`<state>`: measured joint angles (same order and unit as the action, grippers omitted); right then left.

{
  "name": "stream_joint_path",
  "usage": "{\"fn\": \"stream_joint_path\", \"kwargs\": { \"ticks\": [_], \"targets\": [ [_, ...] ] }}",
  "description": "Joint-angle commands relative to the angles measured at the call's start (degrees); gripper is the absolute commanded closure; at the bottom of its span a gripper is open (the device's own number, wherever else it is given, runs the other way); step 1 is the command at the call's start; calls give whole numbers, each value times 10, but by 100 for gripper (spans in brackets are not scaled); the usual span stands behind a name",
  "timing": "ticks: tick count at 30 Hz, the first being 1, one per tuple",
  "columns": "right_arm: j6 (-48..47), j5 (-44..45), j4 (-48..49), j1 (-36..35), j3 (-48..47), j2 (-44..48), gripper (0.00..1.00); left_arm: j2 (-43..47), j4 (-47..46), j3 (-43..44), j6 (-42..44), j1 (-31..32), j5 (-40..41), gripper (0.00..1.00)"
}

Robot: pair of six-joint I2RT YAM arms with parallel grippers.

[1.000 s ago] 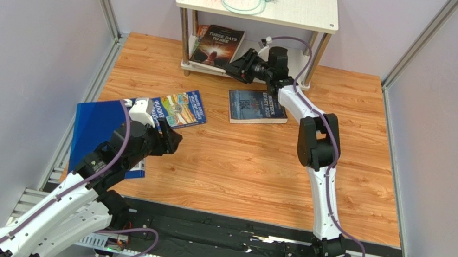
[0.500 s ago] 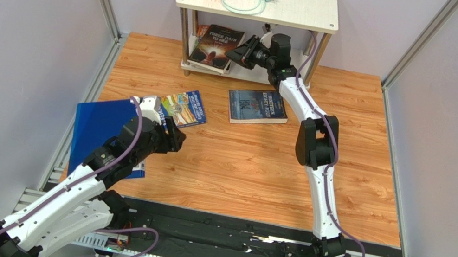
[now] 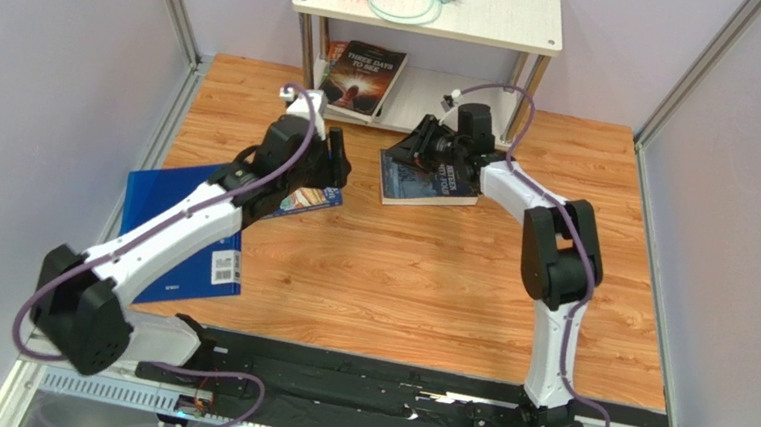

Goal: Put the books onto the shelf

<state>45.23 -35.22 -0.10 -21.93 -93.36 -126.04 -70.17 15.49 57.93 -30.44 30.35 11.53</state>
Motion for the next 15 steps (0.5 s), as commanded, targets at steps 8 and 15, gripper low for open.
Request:
{"fn": "stream_joint_path", "kwargs": {
  "ticks": [8, 15],
  "targets": [
    [-131, 99, -109, 2, 123, 240, 66, -234, 7, 196, 55, -22, -53, 41],
    [-155, 147, -141, 8, 180, 323, 66, -338, 43, 303, 70, -26, -44, 42]
  ]
}}
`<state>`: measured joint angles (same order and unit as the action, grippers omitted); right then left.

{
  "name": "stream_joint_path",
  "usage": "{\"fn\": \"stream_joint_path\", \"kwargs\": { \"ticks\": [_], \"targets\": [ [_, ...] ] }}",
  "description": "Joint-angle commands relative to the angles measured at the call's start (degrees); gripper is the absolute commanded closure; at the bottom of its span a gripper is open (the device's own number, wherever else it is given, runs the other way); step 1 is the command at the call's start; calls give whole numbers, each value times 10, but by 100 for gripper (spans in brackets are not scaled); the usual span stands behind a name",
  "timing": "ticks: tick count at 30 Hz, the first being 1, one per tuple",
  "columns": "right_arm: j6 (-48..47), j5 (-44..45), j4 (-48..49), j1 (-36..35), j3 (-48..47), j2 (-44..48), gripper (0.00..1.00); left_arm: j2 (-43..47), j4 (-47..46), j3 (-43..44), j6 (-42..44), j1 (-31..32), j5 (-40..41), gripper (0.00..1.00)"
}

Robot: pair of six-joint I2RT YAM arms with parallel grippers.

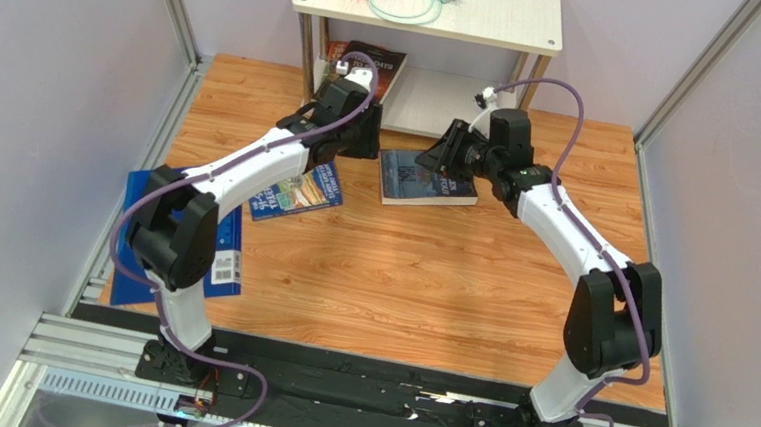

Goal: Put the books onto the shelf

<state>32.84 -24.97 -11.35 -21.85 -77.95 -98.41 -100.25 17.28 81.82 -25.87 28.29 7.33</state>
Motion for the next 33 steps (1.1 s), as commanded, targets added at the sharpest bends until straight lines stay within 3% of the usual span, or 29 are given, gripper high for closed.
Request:
{"fn": "stream_joint_path", "kwargs": {
  "ticks": [1, 10, 27, 33],
  "targets": [
    [-31, 43, -29, 10, 31, 52, 66, -49, 39, 89, 25, -6, 1, 44],
    [-30, 35, -30, 25, 60, 72, 66, -143, 62, 164, 16, -29, -13, 50],
    [-28, 22, -20, 33, 54, 45, 67, -248, 87, 299, 24, -36, -18, 50],
    [-30, 15, -17, 38, 56, 35, 67, -262, 56, 321, 26, -43, -29, 50]
  ]
}}
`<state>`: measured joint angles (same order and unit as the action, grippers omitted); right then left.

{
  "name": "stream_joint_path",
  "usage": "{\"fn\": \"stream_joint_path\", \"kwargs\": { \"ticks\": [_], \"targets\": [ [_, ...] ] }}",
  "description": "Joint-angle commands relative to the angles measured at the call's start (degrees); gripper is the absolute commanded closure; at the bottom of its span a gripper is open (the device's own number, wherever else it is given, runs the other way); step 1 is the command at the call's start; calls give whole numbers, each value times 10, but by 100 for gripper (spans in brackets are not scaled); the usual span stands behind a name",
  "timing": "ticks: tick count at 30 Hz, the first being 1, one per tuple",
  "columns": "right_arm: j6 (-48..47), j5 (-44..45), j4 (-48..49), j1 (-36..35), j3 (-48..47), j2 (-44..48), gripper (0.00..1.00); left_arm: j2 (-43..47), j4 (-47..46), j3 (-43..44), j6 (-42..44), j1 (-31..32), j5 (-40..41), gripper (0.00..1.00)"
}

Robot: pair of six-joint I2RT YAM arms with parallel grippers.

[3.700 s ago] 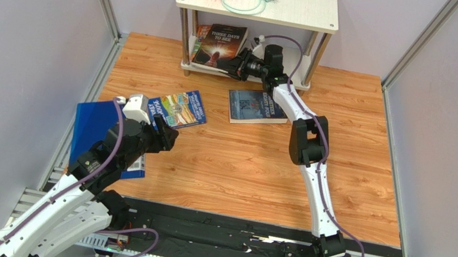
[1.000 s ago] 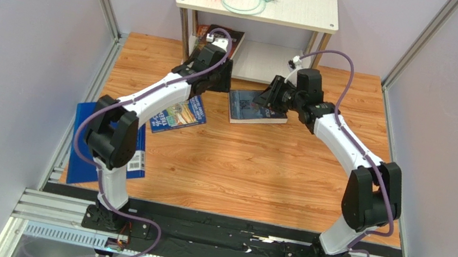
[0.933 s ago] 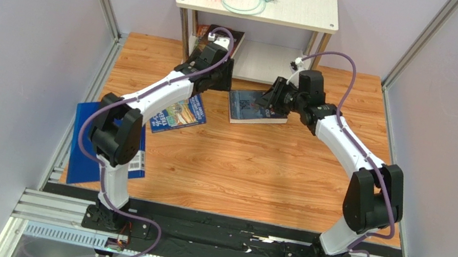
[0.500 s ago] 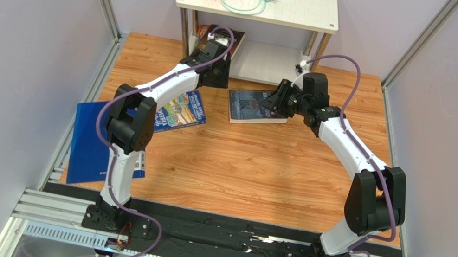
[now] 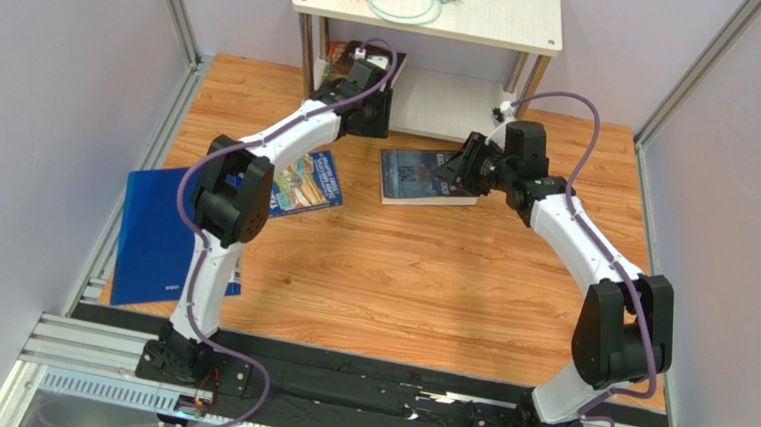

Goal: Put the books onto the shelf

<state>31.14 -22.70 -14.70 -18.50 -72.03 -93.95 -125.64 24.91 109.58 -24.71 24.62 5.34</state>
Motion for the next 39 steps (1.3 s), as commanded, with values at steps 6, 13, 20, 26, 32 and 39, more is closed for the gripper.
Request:
{"fn": "stream_joint_path", "kwargs": {
  "ticks": [6, 13, 20, 26, 32, 39],
  "targets": [
    [-13, -13, 20, 7, 3, -12, 67, -47, -6, 110, 28, -8, -17, 50],
    [-11, -17, 24, 7, 13, -18, 67, -63, 0, 131, 30, -11, -23, 49],
    [-12, -16, 33, 7, 23, -25, 66, 21, -70, 9, 40, -11, -29, 48],
    [-6, 0, 30, 7, 43, -19, 48, 127, -132, -141, 41, -8, -49, 45],
    [38, 15, 59, 9, 99, 1, 30, 196, -159, -245, 61, 22, -56, 52],
    [167, -35, 204, 33, 189, -43, 25, 123, -54, -161, 62, 36, -40, 98]
  ]
}}
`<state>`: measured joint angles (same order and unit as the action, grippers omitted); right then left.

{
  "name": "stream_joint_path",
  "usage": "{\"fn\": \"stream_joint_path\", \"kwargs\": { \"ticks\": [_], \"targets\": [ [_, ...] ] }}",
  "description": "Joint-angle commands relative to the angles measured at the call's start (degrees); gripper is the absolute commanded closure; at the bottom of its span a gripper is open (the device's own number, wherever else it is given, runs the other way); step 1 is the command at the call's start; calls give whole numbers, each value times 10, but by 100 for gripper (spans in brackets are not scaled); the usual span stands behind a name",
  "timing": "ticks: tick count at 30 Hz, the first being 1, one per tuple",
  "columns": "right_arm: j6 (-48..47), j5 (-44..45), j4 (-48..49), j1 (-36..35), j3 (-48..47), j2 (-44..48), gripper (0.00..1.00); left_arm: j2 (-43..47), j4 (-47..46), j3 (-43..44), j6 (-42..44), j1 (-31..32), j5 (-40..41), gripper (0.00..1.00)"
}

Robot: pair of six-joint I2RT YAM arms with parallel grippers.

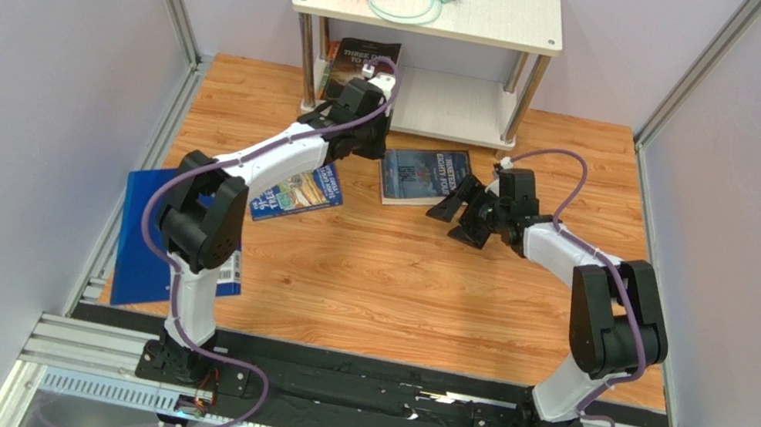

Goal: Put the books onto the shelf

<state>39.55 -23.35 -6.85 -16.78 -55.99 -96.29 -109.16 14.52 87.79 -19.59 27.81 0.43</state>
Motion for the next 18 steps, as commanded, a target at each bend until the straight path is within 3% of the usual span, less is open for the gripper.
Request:
{"fn": "stream_joint_path", "kwargs": {
  "ticks": [1, 4, 11, 18],
  "targets": [
    [115, -39, 150, 17, 46, -26, 24, -63, 58, 71, 10, 5, 23, 100],
    [155, -43, 227, 18, 54, -54, 23, -112, 100, 134, 17, 9, 44, 100],
    [183, -39, 253, 21, 24, -111, 23, -226, 194, 309, 34, 11, 77, 100],
    [200, -41, 272, 31, 22, -148, 23, -286, 232, 378, 61, 12, 83, 100]
  ]
}}
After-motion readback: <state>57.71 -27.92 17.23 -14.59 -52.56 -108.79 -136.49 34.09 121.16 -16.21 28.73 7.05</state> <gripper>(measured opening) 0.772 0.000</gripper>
